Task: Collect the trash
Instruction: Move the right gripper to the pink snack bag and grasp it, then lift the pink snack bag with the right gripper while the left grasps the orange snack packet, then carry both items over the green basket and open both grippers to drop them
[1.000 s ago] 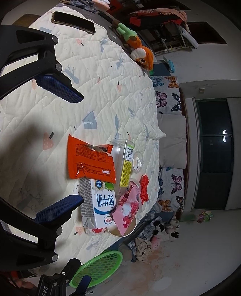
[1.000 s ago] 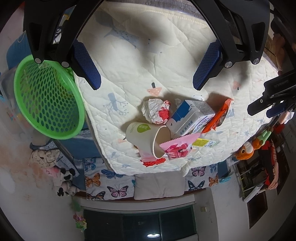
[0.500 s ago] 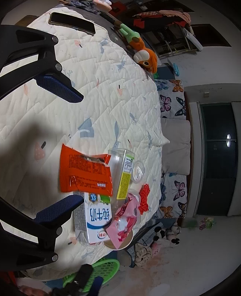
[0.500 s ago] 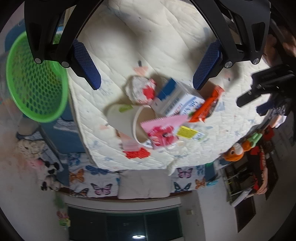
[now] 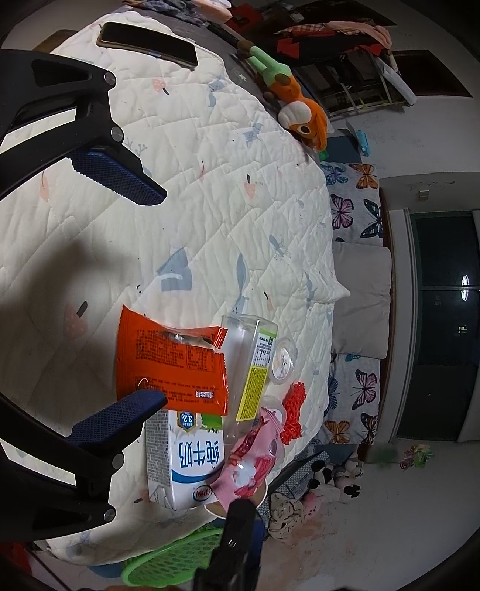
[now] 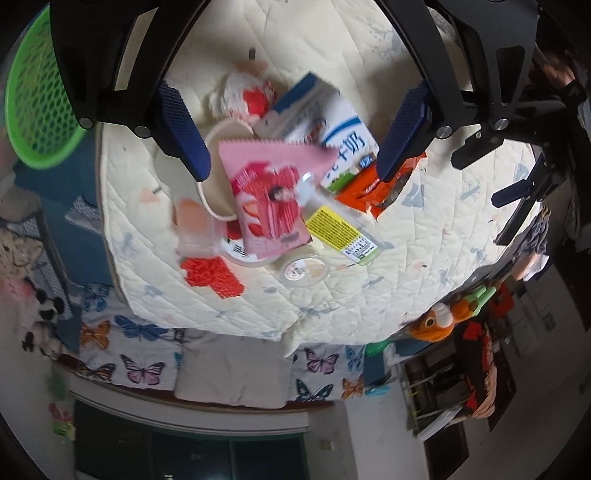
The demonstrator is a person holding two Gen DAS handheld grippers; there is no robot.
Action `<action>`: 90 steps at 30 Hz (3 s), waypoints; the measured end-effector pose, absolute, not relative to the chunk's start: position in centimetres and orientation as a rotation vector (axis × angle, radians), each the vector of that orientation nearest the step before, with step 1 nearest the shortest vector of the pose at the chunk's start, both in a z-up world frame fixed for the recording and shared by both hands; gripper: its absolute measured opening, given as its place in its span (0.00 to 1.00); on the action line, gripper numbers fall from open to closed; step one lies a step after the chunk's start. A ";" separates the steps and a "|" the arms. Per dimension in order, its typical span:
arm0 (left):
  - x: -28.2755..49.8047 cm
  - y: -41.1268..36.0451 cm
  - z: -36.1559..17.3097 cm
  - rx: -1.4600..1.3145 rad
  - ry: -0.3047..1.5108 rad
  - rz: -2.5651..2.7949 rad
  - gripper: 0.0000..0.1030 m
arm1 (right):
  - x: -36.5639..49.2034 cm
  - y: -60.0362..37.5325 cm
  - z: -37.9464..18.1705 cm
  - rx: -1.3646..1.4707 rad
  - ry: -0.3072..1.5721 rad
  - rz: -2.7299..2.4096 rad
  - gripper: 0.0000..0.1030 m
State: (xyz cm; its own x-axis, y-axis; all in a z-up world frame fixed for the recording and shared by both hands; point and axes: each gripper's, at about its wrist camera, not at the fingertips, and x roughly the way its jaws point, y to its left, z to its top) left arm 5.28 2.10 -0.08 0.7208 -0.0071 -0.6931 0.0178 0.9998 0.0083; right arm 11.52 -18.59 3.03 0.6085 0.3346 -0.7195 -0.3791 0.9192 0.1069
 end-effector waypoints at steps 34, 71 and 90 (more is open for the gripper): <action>11.3 -1.1 -4.5 0.027 0.927 -0.388 0.83 | 12.2 -18.8 4.7 -0.038 0.808 0.436 0.53; 5.5 -6.5 5.2 0.039 0.752 -0.614 0.10 | 0.6 -38.3 0.6 0.224 0.767 0.023 0.53; 8.5 -24.8 4.5 0.141 0.813 -0.852 0.09 | -0.2 -46.3 -4.0 0.299 0.827 -0.085 0.55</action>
State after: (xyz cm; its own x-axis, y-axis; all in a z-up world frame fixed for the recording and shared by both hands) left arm 8.49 -24.75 4.51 0.3845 -0.6146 -0.6888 0.7166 0.6690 -0.1970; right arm -0.24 -46.29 -4.00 0.6760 0.0415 -0.7357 0.1900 0.9548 0.2284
